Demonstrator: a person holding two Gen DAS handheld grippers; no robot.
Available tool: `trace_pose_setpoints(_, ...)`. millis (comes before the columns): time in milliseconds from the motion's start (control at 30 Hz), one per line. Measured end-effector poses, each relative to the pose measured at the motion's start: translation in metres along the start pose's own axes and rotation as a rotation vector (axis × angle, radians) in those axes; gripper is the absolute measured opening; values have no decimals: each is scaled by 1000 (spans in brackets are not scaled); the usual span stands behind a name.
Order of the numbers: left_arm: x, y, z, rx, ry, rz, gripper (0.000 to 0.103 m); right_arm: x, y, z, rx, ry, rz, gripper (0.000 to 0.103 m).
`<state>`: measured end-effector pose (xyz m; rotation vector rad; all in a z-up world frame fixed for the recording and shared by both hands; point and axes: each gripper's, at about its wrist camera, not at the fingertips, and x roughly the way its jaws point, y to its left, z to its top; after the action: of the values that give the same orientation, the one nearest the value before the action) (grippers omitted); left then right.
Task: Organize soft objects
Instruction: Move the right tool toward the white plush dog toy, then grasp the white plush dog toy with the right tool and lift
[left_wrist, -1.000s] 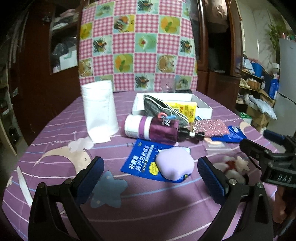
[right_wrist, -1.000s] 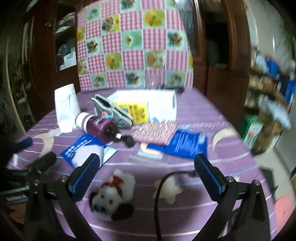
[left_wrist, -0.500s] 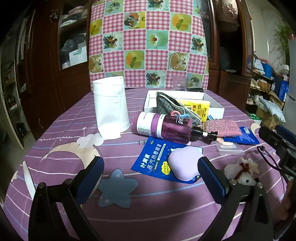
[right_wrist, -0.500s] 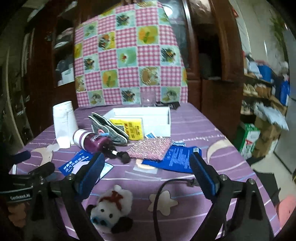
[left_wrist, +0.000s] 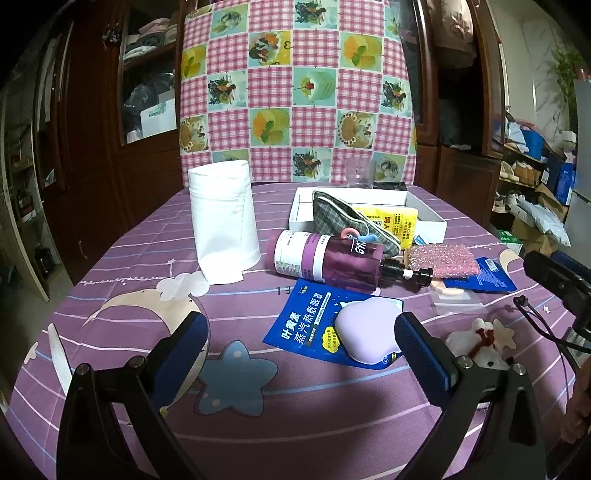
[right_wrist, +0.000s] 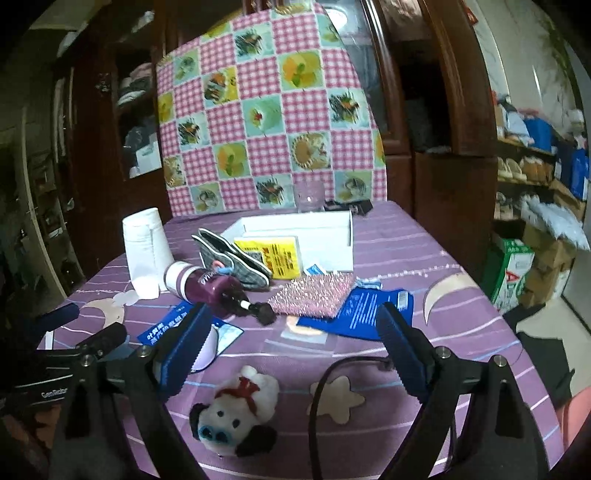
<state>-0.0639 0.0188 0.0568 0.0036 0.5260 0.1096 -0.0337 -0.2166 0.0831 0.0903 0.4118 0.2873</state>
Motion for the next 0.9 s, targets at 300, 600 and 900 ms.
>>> trace_pose_setpoints(300, 1, 2, 0, -15, 28, -13, 102, -8, 13, 0, -52, -19, -63, 91)
trace_pose_setpoints(600, 1, 0, 0, -10, 39, -51, 98, -1, 7, 0, 0, 53, 12, 91)
trace_pose_setpoints(900, 11, -2, -3, -13, 124, -72, 56, 8, 6, -2, 34, 135, 50, 91)
